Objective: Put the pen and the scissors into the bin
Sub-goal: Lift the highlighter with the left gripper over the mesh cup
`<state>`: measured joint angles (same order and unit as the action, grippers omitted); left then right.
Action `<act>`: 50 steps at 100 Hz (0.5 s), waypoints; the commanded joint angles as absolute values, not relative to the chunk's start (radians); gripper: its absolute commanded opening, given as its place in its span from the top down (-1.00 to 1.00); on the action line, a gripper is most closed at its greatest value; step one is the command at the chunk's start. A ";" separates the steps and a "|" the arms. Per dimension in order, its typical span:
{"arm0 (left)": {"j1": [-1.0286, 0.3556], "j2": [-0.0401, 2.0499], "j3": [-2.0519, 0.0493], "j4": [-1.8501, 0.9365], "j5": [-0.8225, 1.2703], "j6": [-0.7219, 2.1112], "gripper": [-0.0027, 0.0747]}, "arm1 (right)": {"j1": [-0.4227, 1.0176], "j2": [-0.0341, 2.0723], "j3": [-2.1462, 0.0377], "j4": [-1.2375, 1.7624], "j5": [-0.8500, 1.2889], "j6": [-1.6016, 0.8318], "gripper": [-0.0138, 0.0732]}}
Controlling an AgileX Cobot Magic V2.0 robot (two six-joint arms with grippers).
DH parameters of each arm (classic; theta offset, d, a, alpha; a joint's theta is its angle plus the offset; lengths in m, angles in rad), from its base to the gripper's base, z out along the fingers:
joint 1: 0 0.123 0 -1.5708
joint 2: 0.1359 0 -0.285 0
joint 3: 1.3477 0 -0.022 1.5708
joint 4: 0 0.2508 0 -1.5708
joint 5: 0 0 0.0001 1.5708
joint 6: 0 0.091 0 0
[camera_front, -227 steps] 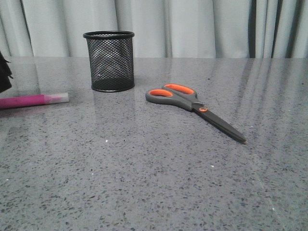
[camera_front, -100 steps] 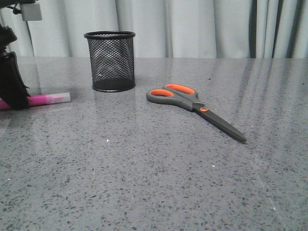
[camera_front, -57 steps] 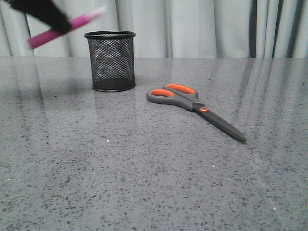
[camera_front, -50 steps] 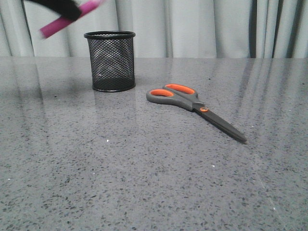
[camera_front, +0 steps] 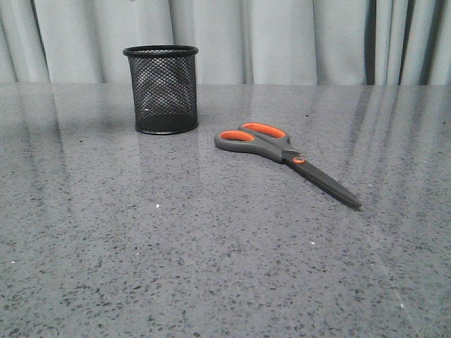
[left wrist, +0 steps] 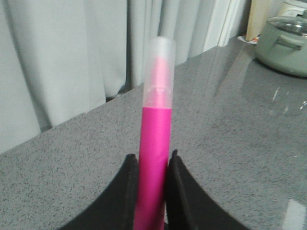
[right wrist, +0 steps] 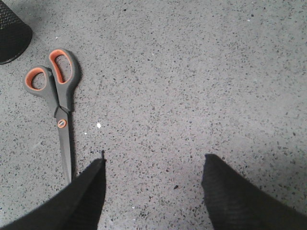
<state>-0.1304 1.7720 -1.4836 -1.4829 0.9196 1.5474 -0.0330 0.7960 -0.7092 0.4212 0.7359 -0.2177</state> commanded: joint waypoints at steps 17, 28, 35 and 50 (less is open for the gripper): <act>-0.176 1.789 -1.515 -1.571 0.881 1.613 0.99 | -0.039 0.797 -0.746 0.430 0.691 -0.224 -0.23; -0.176 1.811 -1.515 -1.571 0.878 1.613 0.99 | -0.039 0.797 -0.746 0.430 0.691 -0.224 -0.23; -0.176 1.821 -1.515 -1.571 0.877 1.613 0.99 | -0.039 0.797 -0.746 0.430 0.691 -0.224 -0.23; -0.176 1.826 -1.515 -1.513 0.847 1.613 0.99 | -0.039 0.797 -0.746 0.430 0.691 -0.224 -0.23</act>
